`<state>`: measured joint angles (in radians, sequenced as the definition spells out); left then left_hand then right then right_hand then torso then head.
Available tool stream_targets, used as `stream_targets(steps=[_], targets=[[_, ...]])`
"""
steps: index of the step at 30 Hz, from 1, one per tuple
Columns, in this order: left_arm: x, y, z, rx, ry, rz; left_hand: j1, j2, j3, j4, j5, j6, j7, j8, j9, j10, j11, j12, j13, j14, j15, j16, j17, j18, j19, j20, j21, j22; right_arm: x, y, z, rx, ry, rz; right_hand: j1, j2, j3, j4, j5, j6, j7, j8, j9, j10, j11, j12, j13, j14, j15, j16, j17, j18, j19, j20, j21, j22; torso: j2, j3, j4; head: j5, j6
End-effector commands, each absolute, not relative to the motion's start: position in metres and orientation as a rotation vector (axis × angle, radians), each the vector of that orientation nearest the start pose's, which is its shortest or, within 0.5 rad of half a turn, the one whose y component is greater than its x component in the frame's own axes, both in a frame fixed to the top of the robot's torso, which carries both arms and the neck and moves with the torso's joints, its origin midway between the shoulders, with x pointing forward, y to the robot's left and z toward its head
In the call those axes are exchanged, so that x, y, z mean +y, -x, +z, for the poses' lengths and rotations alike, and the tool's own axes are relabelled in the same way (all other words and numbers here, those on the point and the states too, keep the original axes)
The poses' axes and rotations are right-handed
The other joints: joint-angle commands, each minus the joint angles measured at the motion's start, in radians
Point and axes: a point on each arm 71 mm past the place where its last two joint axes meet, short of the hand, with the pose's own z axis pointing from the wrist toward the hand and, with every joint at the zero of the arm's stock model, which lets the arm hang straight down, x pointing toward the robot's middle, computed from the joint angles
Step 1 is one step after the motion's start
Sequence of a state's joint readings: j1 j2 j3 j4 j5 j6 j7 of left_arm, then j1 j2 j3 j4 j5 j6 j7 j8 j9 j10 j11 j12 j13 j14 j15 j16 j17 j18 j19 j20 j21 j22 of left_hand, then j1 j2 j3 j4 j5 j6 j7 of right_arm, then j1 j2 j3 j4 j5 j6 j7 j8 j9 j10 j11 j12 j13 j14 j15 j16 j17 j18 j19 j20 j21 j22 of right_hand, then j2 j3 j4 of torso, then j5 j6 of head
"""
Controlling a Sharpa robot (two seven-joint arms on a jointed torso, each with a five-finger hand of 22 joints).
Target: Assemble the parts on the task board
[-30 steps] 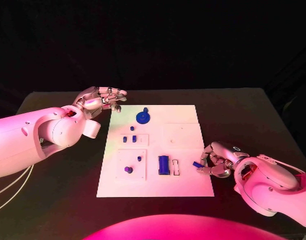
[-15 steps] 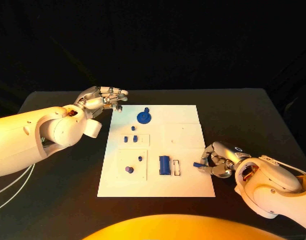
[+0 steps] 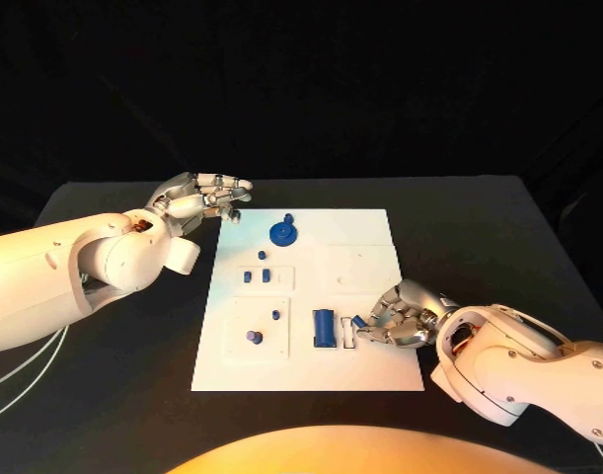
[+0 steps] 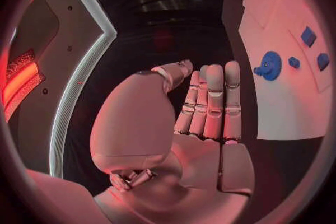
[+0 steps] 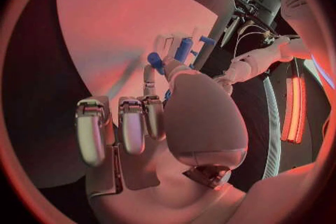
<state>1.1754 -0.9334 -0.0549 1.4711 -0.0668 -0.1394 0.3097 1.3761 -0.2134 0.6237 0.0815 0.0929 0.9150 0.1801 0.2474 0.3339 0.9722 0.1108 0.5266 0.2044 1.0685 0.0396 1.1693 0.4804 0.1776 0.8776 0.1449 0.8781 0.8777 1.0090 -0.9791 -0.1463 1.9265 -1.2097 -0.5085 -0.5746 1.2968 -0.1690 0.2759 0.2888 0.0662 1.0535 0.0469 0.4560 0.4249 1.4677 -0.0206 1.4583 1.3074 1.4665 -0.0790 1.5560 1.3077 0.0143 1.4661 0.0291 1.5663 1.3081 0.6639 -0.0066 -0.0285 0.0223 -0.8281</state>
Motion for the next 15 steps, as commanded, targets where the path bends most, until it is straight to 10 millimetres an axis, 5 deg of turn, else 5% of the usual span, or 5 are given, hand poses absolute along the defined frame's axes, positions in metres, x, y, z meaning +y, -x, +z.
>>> stream_targets(steps=[1, 15], targets=[[0.26, -0.485, -0.201, 1.565, 1.11, -1.518, 0.001, 0.006, -0.001, 0.002, 0.003, -0.007, -0.003, 0.006, 0.001, -0.008, -0.001, 0.003, 0.001, -0.002, 0.002, -0.004, 0.0, 0.007, 0.009, 0.0, -0.006, -0.001, -0.182, -0.348, -0.275, 2.101, -0.507, 0.584, -0.019, -0.001, -0.009, 0.0, -0.007, 0.002, 0.007, -0.002, 0.0, 0.059, 0.001, 0.0, 0.209, 0.1, -0.002, 0.006, 0.244, -0.014, 0.105, -0.003, 0.004, 0.263, 0.0, -0.0005, -0.0006, 0.002, -0.002], [0.259, -0.485, -0.201, 1.569, 1.109, -1.522, 0.002, 0.006, -0.001, 0.002, 0.002, -0.008, -0.002, 0.006, 0.001, -0.009, -0.001, 0.004, 0.001, -0.002, 0.002, -0.004, 0.0, 0.007, 0.01, 0.0, -0.006, -0.002, -0.168, -0.349, -0.284, 2.131, -0.514, 0.587, -0.095, 0.01, -0.027, 0.001, -0.007, 0.003, 0.007, 0.005, 0.004, 0.062, 0.002, 0.005, 0.213, 0.1, -0.002, 0.006, 0.245, -0.014, 0.105, -0.002, 0.004, 0.263, 0.001, 0.0004, 0.0003, 0.001, -0.005]])
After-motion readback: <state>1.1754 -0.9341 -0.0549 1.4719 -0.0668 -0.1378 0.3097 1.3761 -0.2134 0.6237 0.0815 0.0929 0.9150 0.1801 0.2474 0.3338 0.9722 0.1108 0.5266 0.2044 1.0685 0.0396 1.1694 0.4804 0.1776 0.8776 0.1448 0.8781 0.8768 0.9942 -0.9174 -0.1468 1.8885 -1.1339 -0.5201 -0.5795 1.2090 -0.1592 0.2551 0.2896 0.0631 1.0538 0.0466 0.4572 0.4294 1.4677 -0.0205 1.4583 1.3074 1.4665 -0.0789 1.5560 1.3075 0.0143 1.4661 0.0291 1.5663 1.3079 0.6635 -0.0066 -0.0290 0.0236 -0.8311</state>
